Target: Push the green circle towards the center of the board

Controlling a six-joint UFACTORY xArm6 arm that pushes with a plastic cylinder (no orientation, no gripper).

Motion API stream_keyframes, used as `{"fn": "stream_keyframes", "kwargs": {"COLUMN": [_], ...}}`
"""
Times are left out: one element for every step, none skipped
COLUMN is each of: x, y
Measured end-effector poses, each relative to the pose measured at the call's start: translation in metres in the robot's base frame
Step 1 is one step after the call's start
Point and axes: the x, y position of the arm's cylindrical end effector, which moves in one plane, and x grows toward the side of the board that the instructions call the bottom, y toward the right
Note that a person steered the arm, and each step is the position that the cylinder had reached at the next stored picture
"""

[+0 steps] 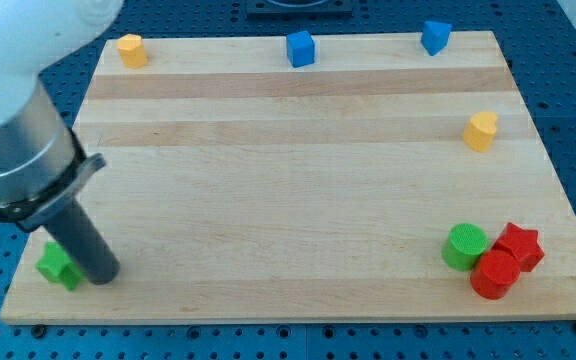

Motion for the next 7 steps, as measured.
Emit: {"fn": "stream_keyframes", "kwargs": {"x": [0.000,0.000,-0.001,-0.006,-0.037,-0.085,-0.112], "y": [-0.018,0.005,0.066,0.090,0.122,0.157,0.212]}}
